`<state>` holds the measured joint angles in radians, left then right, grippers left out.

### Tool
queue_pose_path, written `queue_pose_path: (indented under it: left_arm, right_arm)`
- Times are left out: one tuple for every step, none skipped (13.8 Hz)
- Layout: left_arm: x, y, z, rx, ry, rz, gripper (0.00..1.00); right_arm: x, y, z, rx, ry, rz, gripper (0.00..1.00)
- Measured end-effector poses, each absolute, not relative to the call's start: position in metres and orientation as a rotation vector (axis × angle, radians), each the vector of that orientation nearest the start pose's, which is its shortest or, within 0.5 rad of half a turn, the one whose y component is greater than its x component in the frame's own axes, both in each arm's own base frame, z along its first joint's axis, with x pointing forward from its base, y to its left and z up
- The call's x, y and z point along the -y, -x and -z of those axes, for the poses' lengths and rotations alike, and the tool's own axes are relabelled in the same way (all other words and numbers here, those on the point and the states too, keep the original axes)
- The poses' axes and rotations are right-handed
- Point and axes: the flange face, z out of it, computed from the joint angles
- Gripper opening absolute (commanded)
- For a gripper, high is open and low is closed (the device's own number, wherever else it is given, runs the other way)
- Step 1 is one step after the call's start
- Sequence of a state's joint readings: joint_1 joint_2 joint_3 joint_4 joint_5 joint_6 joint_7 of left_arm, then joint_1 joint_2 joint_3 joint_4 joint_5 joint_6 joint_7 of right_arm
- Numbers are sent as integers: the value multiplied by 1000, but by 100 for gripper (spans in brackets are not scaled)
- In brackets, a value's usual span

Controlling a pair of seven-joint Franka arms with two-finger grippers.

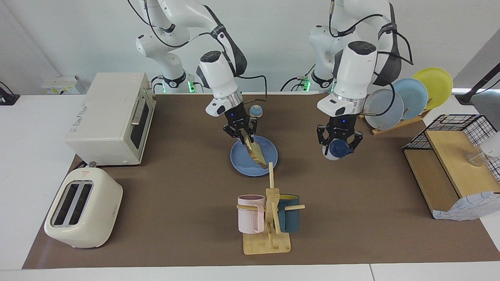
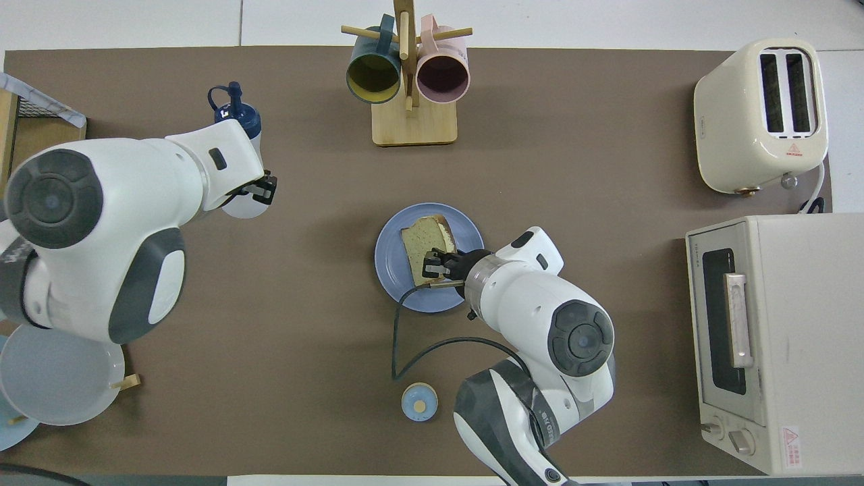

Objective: Put bread on plate and add seasoning

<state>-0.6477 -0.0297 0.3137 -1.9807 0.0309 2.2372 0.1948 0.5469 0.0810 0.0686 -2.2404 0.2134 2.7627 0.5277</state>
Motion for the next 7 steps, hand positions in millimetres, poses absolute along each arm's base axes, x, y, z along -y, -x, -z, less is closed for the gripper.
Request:
queue_pose_path:
  left_arm:
    - [177,-533,-518,-943,2985,377,0]
    - [171,-521,-527,-1048,2964,308,0]
    - [166,-509,-532,-1168,2931,242,0]
    - [164,-500,-534,-1301,2883,184,0]
    - [163,-492,-534,-1443,2821,134,0]
    - [164,-487,-531,-1580,2753,89,0]
    - [167,-480,-527,-1703,2688,48,0]
  right_arm:
    - [-318,-474,-382,-141,2774,403,100]
    - [-311,-480,-387,-161,2781,391,100]
    - [-300,-489,-394,-190,2784,386,100]
    - [-289,-496,-402,-206,2787,386,100]
    - [-281,-502,-410,-191,2794,386,100]
    - [-278,-506,-419,-165,2802,379,100]
    - [-279,-509,-429,-151,2808,361,100]
